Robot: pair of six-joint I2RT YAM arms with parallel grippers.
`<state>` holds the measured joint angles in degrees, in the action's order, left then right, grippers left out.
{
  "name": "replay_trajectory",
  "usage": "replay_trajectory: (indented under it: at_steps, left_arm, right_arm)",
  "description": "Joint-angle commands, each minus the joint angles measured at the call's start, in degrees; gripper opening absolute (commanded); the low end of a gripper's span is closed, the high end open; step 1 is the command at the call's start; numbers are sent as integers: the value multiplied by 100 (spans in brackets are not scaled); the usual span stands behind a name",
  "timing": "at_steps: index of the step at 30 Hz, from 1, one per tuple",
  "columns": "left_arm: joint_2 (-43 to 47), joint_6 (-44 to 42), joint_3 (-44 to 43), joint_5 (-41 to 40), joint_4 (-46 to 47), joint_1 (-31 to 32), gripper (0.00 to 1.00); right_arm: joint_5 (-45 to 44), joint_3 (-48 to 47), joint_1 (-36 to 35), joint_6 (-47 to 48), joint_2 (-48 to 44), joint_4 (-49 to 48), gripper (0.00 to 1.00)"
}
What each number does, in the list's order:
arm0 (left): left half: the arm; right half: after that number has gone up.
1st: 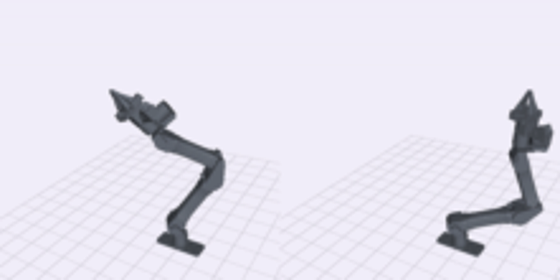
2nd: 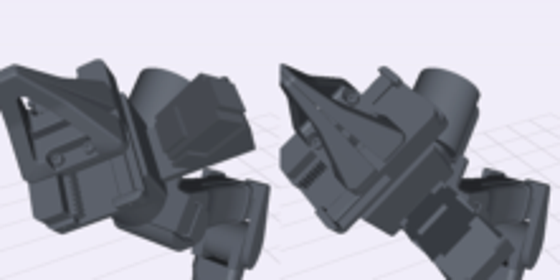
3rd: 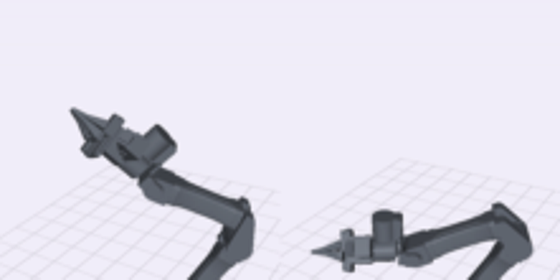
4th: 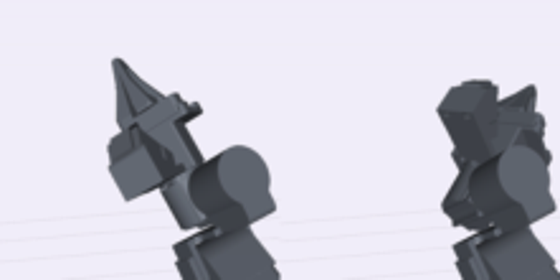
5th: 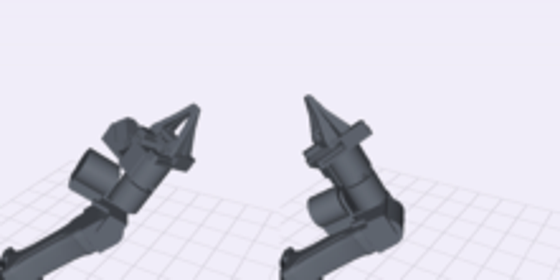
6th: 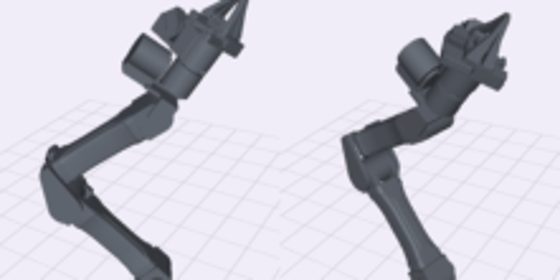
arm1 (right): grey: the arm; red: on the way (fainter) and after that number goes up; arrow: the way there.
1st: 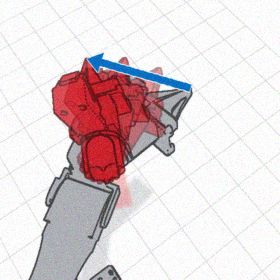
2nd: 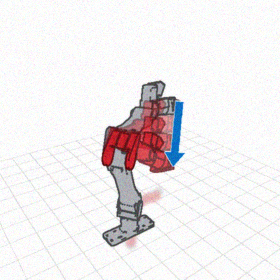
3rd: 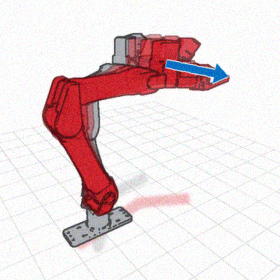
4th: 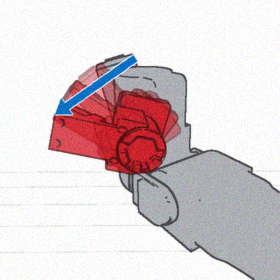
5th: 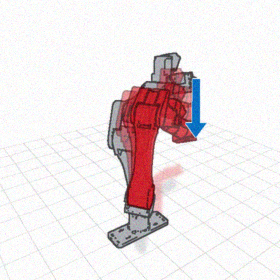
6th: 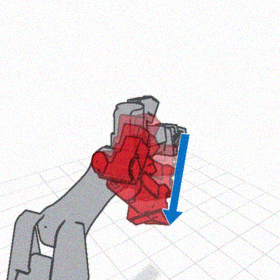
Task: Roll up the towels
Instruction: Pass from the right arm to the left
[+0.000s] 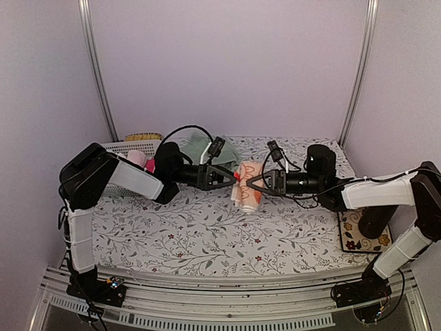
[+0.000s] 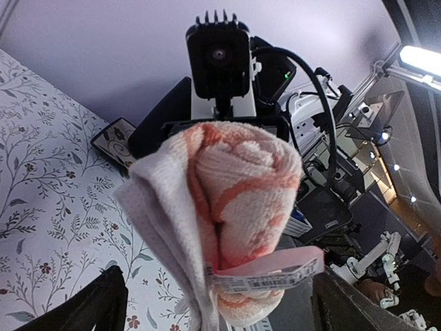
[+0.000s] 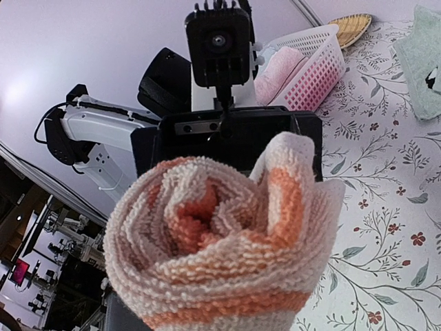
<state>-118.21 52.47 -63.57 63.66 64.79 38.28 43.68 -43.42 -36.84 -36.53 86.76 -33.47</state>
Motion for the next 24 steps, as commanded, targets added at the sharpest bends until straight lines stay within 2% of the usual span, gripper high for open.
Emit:
replay_trajectory:
  at_steps: [1, 7, 12, 16, 19, 24]
  left_arm:
    - [-169, 559, 23, 243, 956, 52, 90]
    - [-201, 438, 16, 229, 696, 93, 86]
    - [9, -654, -118, -151, -1031, 170, 83]
    - [134, -1242, -243, -411, -1894, 272, 77]
    - [196, -1372, -253, -549, -2070, 290, 73]
    - [237, -1511, -351, -545, -2162, 356, 73]
  right_arm:
    - [-93, -176, 10, 76, 190, -94, 2]
    - [-314, -271, 35, -38, 315, -53, 3]
    - [-480, -324, 36, -81, 306, -19, 2]
    - [-641, -342, 36, -108, 316, 40, 3]
    - [-817, -374, 36, -117, 346, 208, 2]
    - [-1105, -472, 37, -97, 487, 489, 3]
